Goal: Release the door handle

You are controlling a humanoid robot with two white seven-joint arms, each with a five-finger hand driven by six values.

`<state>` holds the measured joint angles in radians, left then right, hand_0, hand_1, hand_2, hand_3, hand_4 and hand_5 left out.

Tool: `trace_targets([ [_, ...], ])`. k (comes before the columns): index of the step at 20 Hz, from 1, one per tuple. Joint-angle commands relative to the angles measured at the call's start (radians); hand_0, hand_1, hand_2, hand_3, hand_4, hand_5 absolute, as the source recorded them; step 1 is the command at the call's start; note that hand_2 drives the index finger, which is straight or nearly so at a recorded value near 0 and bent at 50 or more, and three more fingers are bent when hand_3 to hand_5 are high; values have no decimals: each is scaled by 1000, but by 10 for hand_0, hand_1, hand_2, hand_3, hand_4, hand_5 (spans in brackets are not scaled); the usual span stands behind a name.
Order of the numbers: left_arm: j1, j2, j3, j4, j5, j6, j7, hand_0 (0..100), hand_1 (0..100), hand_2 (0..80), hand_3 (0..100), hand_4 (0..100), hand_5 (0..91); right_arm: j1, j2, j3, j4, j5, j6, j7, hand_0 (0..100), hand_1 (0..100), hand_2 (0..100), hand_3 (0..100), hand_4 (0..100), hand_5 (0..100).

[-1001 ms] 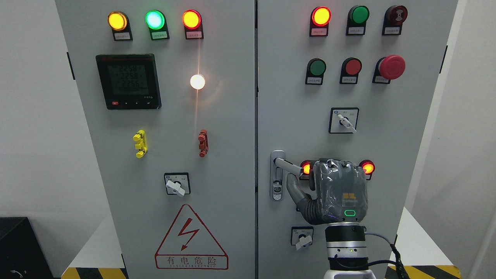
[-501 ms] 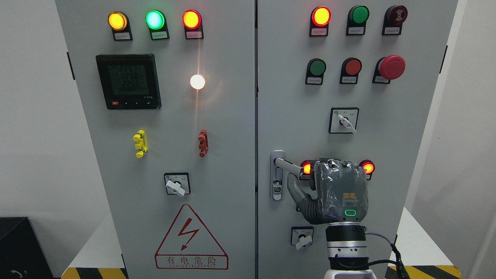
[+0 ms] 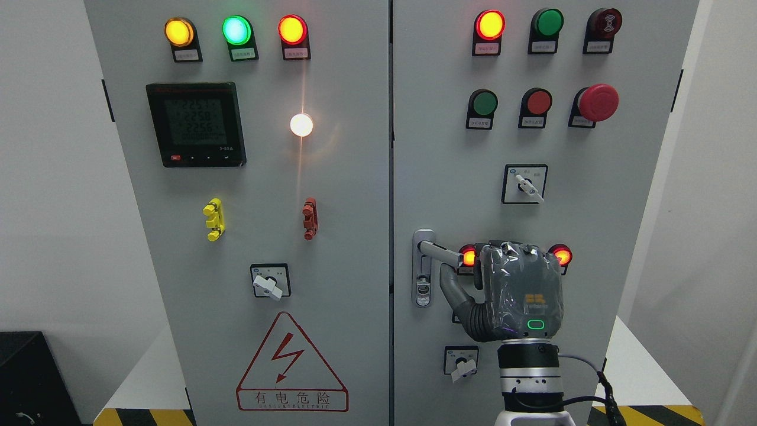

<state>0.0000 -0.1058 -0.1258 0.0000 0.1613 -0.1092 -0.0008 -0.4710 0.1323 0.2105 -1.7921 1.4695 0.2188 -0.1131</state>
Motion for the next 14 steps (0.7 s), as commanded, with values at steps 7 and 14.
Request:
trace_targets([
  [7,-26,0,0,29,0,0,1,120,556,0,0,0,0,5,1,0,-1,0,-1,1,455,495,935,1000,1000,1000],
  [14,-26,0,0,29,0,0,1,120,556,0,0,0,0,2,1,0,-1,0,1,3,459,492,935,1000,1000,1000],
])
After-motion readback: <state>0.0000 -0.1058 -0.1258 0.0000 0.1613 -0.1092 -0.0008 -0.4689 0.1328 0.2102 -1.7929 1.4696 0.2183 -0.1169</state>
